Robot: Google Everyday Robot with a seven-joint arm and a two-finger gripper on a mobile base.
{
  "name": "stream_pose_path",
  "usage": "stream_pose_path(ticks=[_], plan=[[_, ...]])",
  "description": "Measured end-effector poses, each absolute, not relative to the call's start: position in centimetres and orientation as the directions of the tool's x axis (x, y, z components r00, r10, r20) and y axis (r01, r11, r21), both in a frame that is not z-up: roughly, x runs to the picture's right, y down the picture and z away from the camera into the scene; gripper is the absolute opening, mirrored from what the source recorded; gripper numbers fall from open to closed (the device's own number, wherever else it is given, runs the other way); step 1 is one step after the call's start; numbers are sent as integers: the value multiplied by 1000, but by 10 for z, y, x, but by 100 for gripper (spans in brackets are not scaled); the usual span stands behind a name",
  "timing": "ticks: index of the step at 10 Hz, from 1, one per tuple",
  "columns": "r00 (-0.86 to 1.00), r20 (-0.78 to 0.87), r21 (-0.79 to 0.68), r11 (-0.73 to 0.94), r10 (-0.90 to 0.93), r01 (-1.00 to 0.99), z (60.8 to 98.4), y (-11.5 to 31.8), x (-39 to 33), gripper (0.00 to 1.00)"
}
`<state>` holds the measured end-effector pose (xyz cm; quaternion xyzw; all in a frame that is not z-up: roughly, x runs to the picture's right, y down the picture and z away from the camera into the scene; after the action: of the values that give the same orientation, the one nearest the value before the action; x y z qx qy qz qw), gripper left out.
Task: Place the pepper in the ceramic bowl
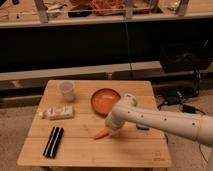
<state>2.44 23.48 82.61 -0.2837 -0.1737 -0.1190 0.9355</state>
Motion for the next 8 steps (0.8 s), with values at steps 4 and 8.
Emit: stream_pose_path(ticks=[4,8], plan=[[913,387,-472,824,-126,313,833,204,22,1],[922,370,-463,837,-115,290,840,186,24,1]])
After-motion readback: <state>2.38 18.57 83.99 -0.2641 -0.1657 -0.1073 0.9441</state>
